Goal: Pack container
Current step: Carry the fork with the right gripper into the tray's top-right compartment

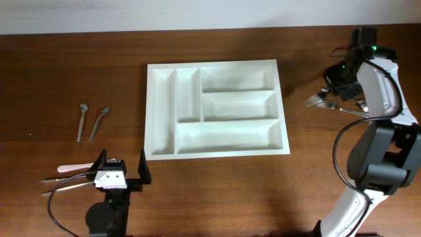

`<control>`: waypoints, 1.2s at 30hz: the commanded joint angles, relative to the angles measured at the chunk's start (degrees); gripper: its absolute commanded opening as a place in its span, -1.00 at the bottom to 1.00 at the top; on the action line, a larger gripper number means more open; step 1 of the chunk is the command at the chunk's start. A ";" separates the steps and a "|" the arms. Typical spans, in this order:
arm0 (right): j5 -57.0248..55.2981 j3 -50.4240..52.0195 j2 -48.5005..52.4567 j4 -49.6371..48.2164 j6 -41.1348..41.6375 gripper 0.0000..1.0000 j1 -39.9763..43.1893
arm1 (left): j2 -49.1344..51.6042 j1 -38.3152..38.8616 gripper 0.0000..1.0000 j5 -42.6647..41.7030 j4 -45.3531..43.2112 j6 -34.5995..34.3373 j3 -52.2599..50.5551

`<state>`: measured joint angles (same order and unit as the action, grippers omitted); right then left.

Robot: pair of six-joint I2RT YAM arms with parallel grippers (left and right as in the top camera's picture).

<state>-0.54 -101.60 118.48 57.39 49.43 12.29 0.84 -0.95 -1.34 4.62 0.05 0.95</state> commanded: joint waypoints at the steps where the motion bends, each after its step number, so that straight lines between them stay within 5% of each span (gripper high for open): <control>1: 4.04 -2.03 -0.28 -1.70 -5.51 -0.92 -3.45 | -0.55 -0.33 0.98 -0.63 -0.09 0.87 -0.42; 13: 11.58 -3.06 -0.28 -8.72 2.36 -0.93 -15.23 | -0.55 -0.33 0.98 -0.63 -0.09 0.87 -0.42; 36: 4.31 -2.82 0.07 -13.05 40.94 -0.90 -26.53 | -0.55 -0.33 0.98 -0.63 -0.09 0.87 -0.42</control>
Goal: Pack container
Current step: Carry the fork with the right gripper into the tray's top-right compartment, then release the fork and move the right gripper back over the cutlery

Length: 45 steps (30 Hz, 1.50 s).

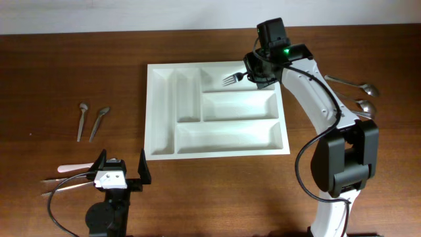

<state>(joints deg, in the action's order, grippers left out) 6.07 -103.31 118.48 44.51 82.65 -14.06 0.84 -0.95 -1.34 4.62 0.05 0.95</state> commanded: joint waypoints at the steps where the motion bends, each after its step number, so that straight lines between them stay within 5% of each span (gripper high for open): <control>1: -2.25 -1.11 0.17 -0.17 9.46 -0.90 -0.17 | -0.55 -0.33 0.98 -0.63 -0.11 0.87 -0.42; 18: -0.96 -1.11 4.74 -1.44 15.34 -0.66 -1.38 | -0.55 -0.35 0.98 -0.63 -0.11 0.87 -0.42; 23: -0.63 -1.14 4.76 -3.93 14.34 -0.27 -1.64 | -0.55 -0.33 0.98 -0.63 -0.09 0.87 -0.42; 29: 0.15 -2.14 4.44 -7.89 3.41 0.07 -0.11 | -0.55 -0.33 0.98 -0.63 -0.09 0.87 -0.42; 34: 0.20 -4.61 3.10 -1.11 -5.14 0.86 5.88 | -0.55 -0.33 0.98 -0.63 -0.09 0.87 -0.42; 45: 7.39 -6.75 1.53 19.76 -8.76 0.98 29.35 | -0.55 -0.33 0.98 -0.63 -0.09 0.87 -0.42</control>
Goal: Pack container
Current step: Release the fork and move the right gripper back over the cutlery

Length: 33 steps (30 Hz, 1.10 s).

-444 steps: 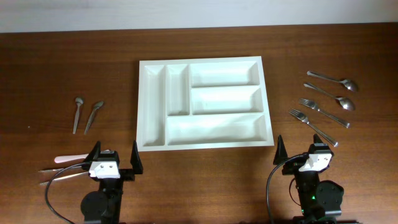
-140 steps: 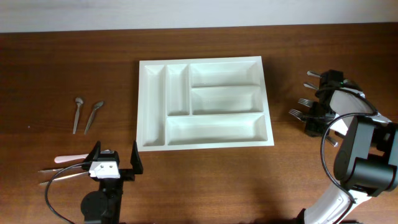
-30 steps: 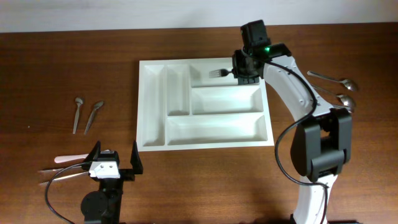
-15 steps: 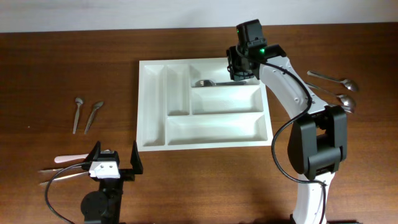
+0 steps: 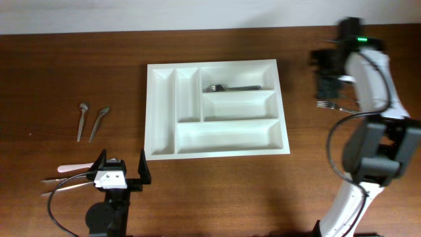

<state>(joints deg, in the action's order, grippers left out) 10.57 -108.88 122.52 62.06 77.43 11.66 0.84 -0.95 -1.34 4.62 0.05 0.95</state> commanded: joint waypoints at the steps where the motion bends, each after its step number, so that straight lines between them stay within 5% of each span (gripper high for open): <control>1: 2.73 -1.18 -2.51 3.23 -5.44 0.97 5.16 | -0.55 -0.33 0.98 -0.63 -0.09 0.87 -0.42; 4: 1.22 -1.11 -2.16 8.37 -7.37 0.97 9.20 | -0.55 -0.33 0.98 -0.63 -0.09 0.87 -0.42; 8: -3.19 1.29 -2.14 14.49 3.56 0.98 11.74 | -0.55 -0.33 0.98 -0.63 -0.09 0.87 -0.42; 22: -11.63 8.00 -1.86 1.42 5.60 0.97 11.23 | -0.55 -0.33 0.98 -0.63 -0.09 0.87 -0.42; 33: -11.26 8.07 2.71 1.03 5.60 0.97 11.23 | -0.55 -0.33 0.98 -0.63 -0.09 0.87 -0.42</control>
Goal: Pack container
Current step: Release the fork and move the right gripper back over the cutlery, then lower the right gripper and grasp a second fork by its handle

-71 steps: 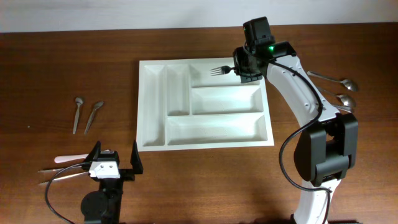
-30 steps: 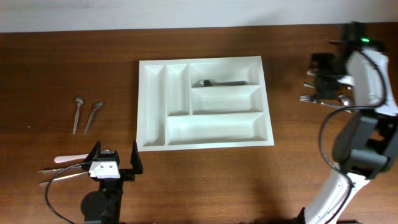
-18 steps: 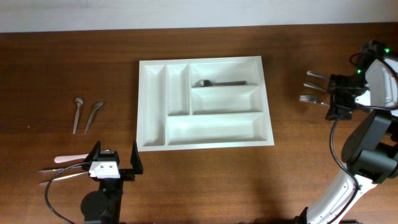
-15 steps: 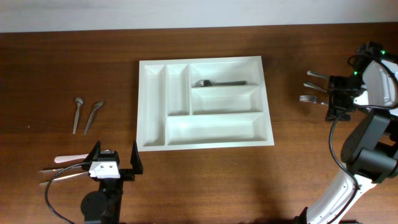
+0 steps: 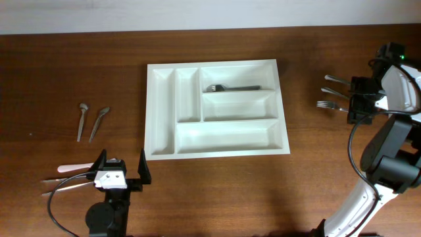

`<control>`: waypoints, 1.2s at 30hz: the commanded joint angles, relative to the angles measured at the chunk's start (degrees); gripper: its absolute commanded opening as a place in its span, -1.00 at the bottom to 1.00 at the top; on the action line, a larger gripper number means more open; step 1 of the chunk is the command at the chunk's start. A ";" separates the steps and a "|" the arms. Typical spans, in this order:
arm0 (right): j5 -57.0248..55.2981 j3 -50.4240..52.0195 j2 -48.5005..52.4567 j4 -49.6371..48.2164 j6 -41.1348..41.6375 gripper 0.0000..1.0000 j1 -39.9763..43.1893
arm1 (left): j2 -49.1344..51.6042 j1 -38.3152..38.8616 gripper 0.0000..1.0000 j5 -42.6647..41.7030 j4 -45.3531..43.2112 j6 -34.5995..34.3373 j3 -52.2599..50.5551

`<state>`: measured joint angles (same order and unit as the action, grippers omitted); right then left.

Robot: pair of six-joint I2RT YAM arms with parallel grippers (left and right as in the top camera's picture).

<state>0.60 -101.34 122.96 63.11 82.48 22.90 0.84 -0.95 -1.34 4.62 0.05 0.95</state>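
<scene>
The white cutlery tray [image 5: 217, 108] lies mid-table, with one fork [image 5: 230, 87] flat in its upper right compartment. At the table's right edge lie three more forks [image 5: 327, 104], tines pointing left. My right gripper [image 5: 360, 100] hangs over their handles, and its fingers look spread with nothing visibly between them. The left gripper [image 5: 122, 166] rests open at the front left, holding nothing.
Two spoons [image 5: 91, 122] lie side by side left of the tray. A pink-handled utensil and thin metal pieces [image 5: 66, 176] lie beside the left gripper. The right arm's base stands at the front right corner.
My right gripper has moved from the spot just right of the tray's upper corner out to the forks' handles at the right edge. The fork in the tray has not moved.
My right gripper first held a fork at the table's right side. It then held that fork over the tray's upper right compartment. Later the fork lay in that compartment and the gripper was away, empty. Now the gripper is back over the remaining forks. The left arm never moved.
</scene>
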 commanded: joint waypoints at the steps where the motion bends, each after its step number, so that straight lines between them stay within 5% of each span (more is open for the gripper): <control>1: -1.40 0.52 2.71 -0.17 0.52 0.97 0.00 | -0.55 -0.33 0.98 -0.63 -0.11 0.87 -0.42; 36: -1.51 0.63 7.72 -2.54 0.55 0.97 0.00 | -0.55 -0.33 0.98 -0.63 -0.09 0.87 -0.42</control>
<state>-0.01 -101.12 129.93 60.53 82.52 22.90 0.84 -0.95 -1.34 4.62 0.03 0.95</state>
